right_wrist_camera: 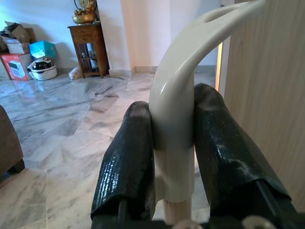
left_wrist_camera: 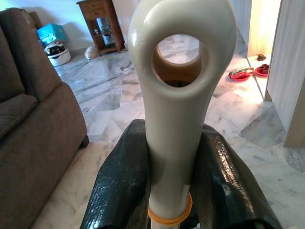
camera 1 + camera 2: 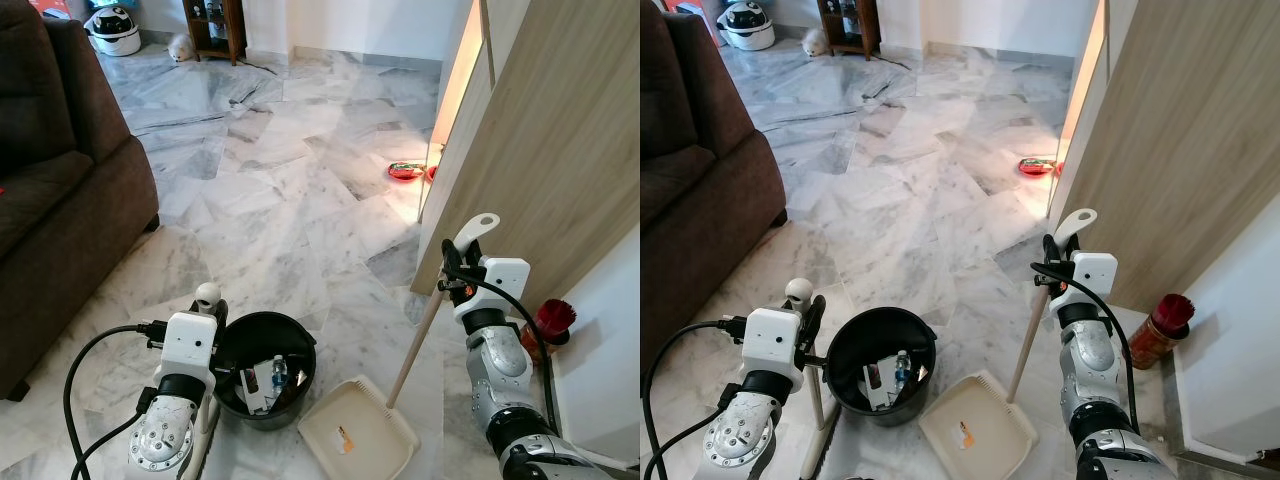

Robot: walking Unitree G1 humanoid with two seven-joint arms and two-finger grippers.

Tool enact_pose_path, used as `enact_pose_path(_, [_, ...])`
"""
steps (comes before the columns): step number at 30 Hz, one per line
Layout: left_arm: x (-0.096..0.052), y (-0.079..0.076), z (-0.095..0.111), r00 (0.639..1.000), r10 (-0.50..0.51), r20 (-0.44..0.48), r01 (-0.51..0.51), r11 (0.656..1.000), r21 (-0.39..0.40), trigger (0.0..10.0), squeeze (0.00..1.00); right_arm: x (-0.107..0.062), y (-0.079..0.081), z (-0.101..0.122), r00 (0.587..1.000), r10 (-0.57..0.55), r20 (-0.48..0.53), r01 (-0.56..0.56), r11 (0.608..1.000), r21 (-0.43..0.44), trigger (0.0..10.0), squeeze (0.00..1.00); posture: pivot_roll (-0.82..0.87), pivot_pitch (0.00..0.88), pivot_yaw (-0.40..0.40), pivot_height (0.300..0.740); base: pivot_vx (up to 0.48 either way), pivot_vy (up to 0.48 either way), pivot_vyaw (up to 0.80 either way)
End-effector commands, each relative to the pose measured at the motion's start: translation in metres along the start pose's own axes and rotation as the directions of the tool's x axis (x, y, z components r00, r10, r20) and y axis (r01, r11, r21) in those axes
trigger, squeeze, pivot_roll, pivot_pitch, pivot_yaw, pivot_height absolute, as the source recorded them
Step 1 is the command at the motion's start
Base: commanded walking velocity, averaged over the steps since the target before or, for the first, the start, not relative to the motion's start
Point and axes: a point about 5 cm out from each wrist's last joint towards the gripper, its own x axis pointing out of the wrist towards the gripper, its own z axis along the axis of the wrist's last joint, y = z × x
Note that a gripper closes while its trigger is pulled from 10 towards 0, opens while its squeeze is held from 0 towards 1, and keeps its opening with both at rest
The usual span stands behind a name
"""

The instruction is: Sweep floor

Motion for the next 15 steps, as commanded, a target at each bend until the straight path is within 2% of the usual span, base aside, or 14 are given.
enact_pose_path(1, [0.0007, 0.0023, 0.0127, 0.997, 0.009, 0.072, -0.01, 1.0, 0.013, 10.0, 0.0, 0.0036, -0.0025, 0.0077, 0.999, -0.009, 0.035, 0.009, 1.0, 0.003, 10.0, 0.0, 0.14, 0.083, -0.001, 0.74, 0.0, 0.0, 0.0])
enact_pose_path(15, [0.0013, 0.0023, 0.0136, 0.997, 0.012, 0.078, -0.013, 1.0, 0.01, 10.0, 0.0, 0.0048, -0.0027, 0.0081, 0.999, -0.015, 0.033, 0.015, 1.0, 0.016, 10.0, 0.0, 0.14, 0.088, -0.002, 0.74, -0.017, 0.0, 0.0])
